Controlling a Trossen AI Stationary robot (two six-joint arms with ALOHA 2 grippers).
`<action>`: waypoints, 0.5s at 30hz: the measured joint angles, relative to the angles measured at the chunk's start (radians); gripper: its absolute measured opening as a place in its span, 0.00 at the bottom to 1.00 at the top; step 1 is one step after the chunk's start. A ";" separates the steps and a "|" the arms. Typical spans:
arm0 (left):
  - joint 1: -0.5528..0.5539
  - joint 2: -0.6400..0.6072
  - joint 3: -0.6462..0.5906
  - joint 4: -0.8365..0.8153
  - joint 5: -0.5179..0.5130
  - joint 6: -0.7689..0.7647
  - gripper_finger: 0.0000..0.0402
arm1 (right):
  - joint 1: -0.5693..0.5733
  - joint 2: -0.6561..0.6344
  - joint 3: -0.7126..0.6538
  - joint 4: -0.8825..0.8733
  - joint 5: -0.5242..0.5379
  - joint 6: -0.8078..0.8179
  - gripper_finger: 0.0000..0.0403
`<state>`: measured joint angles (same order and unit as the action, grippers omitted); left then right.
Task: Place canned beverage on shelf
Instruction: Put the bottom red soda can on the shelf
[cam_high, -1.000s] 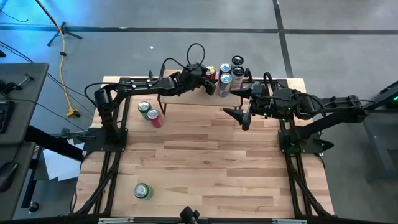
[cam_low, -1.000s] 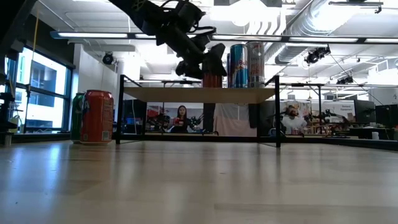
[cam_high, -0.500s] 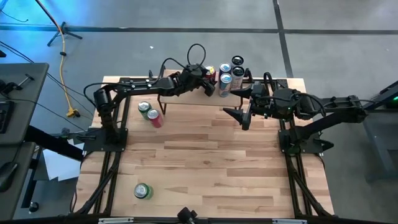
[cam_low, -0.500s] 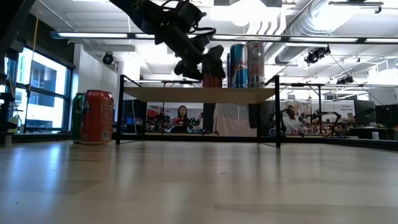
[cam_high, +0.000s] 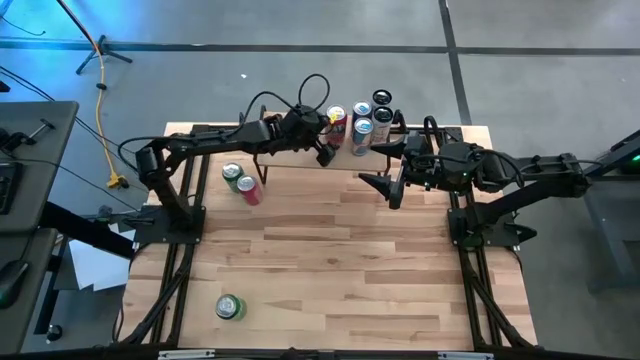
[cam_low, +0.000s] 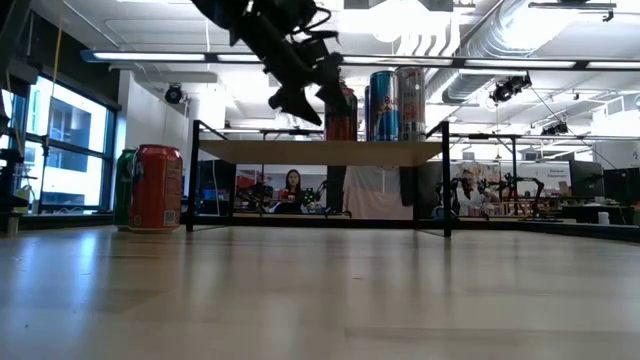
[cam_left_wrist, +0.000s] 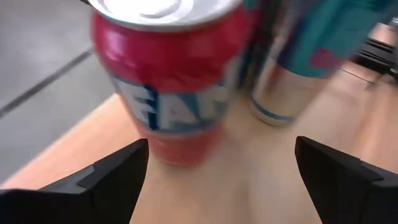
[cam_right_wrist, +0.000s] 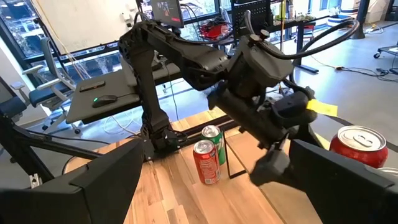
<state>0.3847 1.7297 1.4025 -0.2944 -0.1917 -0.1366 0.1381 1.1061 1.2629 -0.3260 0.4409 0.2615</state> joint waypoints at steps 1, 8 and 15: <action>-0.003 -0.006 0.000 -0.012 0.005 0.000 0.90 | 0.000 0.000 0.000 0.000 0.000 0.000 0.96; -0.028 -0.019 -0.001 -0.167 0.006 -0.018 0.90 | 0.000 0.000 0.000 0.000 0.009 -0.011 0.96; -0.041 -0.022 -0.001 -0.282 0.026 -0.043 0.90 | 0.000 0.000 0.000 0.000 0.013 -0.027 0.96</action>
<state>0.3435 1.7082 1.4017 -0.5766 -0.1652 -0.1796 0.1379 1.1061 1.2629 -0.3260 0.4541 0.2343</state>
